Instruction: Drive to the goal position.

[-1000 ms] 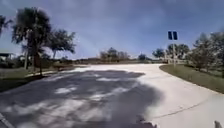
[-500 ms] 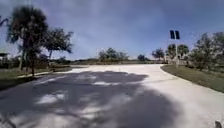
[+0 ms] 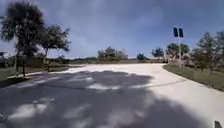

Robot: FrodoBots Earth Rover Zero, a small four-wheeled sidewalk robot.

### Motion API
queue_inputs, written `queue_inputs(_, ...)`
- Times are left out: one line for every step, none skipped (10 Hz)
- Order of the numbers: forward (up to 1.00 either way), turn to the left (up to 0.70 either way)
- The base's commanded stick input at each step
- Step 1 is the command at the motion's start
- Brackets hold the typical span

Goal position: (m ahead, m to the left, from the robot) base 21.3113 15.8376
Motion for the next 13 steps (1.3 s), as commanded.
queue_inputs(0.85,0.0)
queue_inputs(0.85,0.0)
queue_inputs(0.85,0.0)
queue_inputs(0.85,0.0)
queue_inputs(0.85,0.0)
queue_inputs(0.85,0.0)
queue_inputs(0.85,0.0)
queue_inputs(0.85,0.0)
queue_inputs(0.85,0.0)
queue_inputs(0.85,0.0)
queue_inputs(0.85,0.0)
queue_inputs(0.85,0.0)
queue_inputs(0.85,0.0)
